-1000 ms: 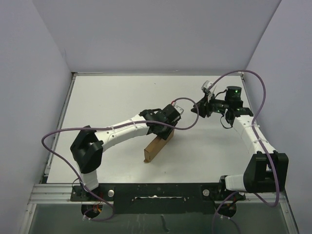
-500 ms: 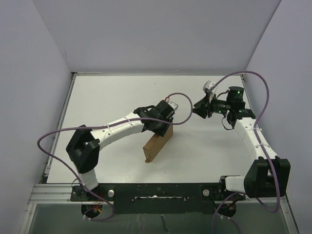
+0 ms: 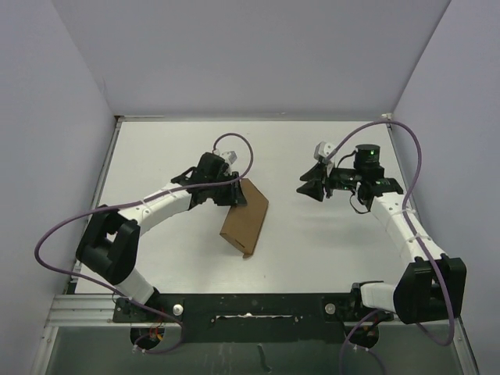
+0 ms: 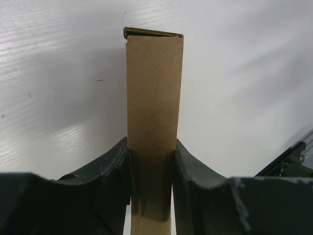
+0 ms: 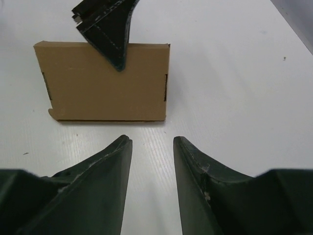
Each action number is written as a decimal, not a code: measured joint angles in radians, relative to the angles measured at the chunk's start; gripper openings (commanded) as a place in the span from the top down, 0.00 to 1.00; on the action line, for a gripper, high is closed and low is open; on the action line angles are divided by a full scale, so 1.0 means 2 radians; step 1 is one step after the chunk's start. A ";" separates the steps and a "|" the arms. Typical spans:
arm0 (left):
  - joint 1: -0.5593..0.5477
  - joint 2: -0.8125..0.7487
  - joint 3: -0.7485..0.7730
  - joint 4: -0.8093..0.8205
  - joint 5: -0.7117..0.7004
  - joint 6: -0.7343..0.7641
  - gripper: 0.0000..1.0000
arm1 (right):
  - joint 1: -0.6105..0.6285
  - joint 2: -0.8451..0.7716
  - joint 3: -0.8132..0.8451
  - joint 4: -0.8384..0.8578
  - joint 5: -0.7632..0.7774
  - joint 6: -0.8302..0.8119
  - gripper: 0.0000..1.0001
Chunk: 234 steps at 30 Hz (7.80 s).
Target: Fold the paper box
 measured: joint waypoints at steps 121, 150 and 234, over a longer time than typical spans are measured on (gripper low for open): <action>0.169 0.011 -0.263 0.418 0.189 -0.202 1.00 | 0.436 0.137 -0.110 0.061 0.333 -0.377 1.00; 0.211 0.068 -0.278 0.498 0.270 -0.226 1.00 | 0.396 0.137 -0.109 0.062 0.292 -0.357 1.00; 0.220 0.100 -0.283 0.533 0.310 -0.261 1.00 | 0.325 0.139 -0.108 0.025 0.176 -0.400 1.00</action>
